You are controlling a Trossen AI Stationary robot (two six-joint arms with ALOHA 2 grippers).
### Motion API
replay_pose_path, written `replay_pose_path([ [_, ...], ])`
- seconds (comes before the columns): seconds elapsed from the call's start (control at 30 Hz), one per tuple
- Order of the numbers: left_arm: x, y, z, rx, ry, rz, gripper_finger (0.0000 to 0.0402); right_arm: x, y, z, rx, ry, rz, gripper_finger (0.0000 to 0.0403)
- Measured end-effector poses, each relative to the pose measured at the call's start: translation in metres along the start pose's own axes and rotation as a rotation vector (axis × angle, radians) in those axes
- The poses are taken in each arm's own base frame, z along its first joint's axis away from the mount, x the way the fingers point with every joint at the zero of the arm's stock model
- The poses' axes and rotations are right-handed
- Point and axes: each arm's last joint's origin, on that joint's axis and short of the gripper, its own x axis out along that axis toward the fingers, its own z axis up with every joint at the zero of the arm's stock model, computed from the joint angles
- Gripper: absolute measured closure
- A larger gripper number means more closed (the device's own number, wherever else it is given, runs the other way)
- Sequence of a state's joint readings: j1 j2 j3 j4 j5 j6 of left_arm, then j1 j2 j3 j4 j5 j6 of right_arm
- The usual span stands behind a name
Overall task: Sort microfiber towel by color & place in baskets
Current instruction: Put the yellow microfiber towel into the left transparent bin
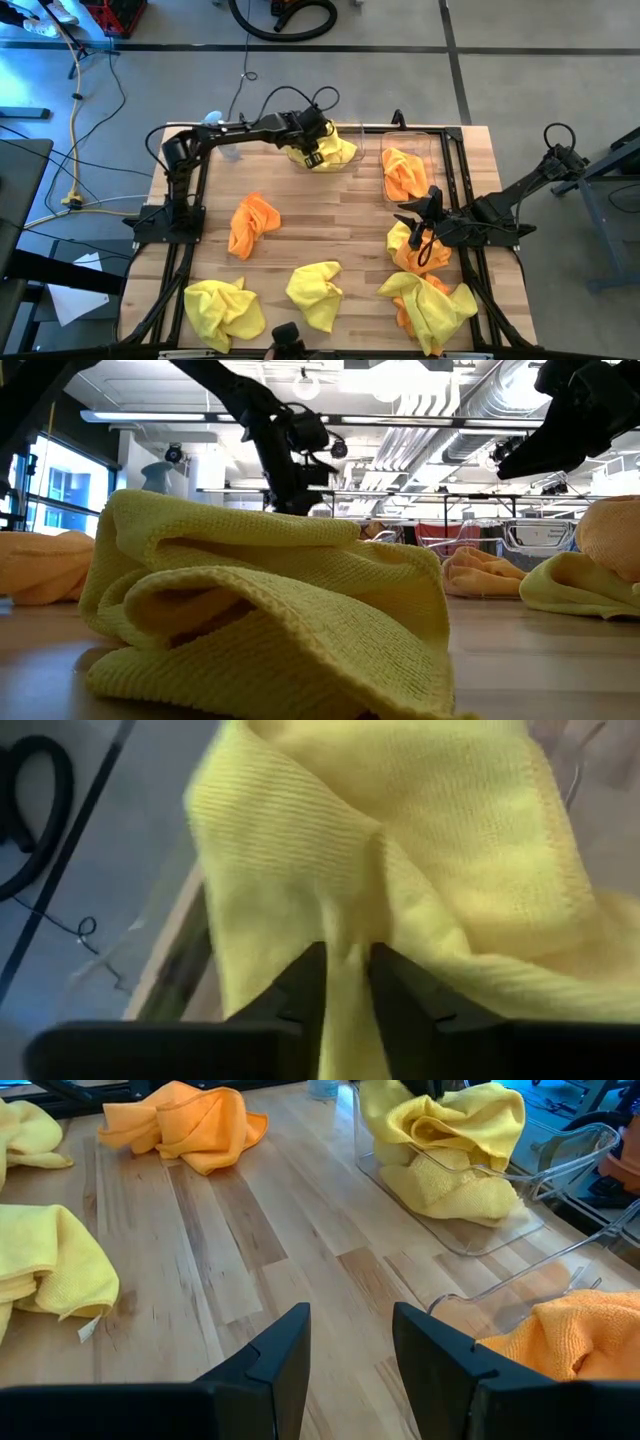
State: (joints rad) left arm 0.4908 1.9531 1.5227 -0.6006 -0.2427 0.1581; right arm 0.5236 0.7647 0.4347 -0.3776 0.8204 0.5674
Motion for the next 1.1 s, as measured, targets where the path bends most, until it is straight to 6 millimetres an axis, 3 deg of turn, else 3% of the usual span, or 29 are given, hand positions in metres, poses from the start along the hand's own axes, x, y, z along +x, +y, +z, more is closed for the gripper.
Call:
replay_pose_path([
  [0.2, -0.032, 0.005, 0.003, -0.003, -0.048, 0.006, 0.0268, 0.000, 0.000, 0.000, -0.002, 0.002, -0.001, 0.0265],
  [0.33, -0.048, 0.002, 0.006, 0.086, -0.086, -0.009, 0.0261, 0.000, 0.000, 0.000, -0.004, 0.004, -0.002, 0.0265],
  [0.43, -0.049, -0.004, 0.005, 0.219, -0.086, -0.034, 0.0269, 0.000, 0.000, -0.001, -0.004, 0.004, -0.002, 0.0265],
  [0.6, -0.033, -0.011, 0.007, 0.271, -0.076, -0.035, 0.0284, 0.000, 0.000, 0.000, -0.001, 0.004, -0.002, 0.0265],
  [1.1, 0.032, 0.004, -0.011, 0.143, 0.074, -0.078, 0.0286, 0.000, 0.000, -0.001, -0.002, 0.004, -0.003, 0.0265],
])
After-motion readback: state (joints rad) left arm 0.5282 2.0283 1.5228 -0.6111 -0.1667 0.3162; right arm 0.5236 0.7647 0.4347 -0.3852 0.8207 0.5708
